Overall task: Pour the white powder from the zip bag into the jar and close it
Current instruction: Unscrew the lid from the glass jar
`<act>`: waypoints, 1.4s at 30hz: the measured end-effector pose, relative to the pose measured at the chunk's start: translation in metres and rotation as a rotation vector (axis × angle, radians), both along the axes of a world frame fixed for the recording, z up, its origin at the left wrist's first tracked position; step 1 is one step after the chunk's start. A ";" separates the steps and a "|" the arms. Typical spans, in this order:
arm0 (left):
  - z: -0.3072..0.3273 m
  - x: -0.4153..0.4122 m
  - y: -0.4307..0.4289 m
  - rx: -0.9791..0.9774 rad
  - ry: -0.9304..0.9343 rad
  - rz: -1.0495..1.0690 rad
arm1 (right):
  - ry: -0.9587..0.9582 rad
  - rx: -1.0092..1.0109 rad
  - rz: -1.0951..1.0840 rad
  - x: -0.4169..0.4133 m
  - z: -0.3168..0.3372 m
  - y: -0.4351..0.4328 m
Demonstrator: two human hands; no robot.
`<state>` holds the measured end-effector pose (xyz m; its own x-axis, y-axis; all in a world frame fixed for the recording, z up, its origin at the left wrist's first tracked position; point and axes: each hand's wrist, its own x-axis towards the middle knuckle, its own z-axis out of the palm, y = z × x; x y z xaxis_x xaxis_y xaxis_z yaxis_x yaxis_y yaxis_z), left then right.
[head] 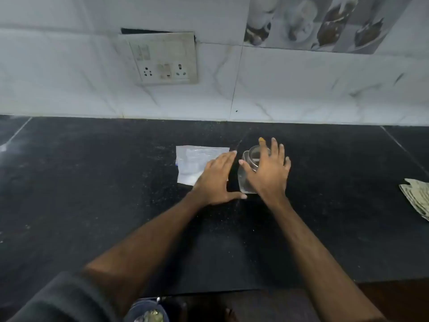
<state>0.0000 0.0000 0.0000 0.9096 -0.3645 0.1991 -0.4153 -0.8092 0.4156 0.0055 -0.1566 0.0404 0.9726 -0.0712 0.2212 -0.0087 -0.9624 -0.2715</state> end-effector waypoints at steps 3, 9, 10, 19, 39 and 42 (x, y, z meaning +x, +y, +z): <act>0.002 0.013 -0.030 -0.221 0.157 -0.031 | 0.032 0.159 -0.021 0.005 -0.004 -0.010; -0.003 0.023 -0.043 -0.504 0.159 0.064 | 0.004 0.219 0.003 0.001 -0.012 -0.010; -0.004 0.020 -0.040 -0.527 0.135 0.058 | -0.001 0.217 0.012 -0.003 -0.014 -0.009; -0.015 -0.035 0.007 -0.659 0.133 0.142 | -0.025 0.266 0.099 -0.048 -0.024 0.034; -0.020 -0.066 0.052 -0.848 0.254 0.155 | -0.052 0.094 -0.018 -0.072 -0.015 0.108; -0.021 -0.062 0.059 -0.848 0.286 0.145 | -0.053 0.108 0.002 -0.070 -0.014 0.112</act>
<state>-0.0621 0.0592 -0.0210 0.9912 -0.0764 0.1081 -0.1225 -0.2209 0.9676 -0.0648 -0.0444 0.0266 0.9598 -0.0955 0.2638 0.0105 -0.9273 -0.3740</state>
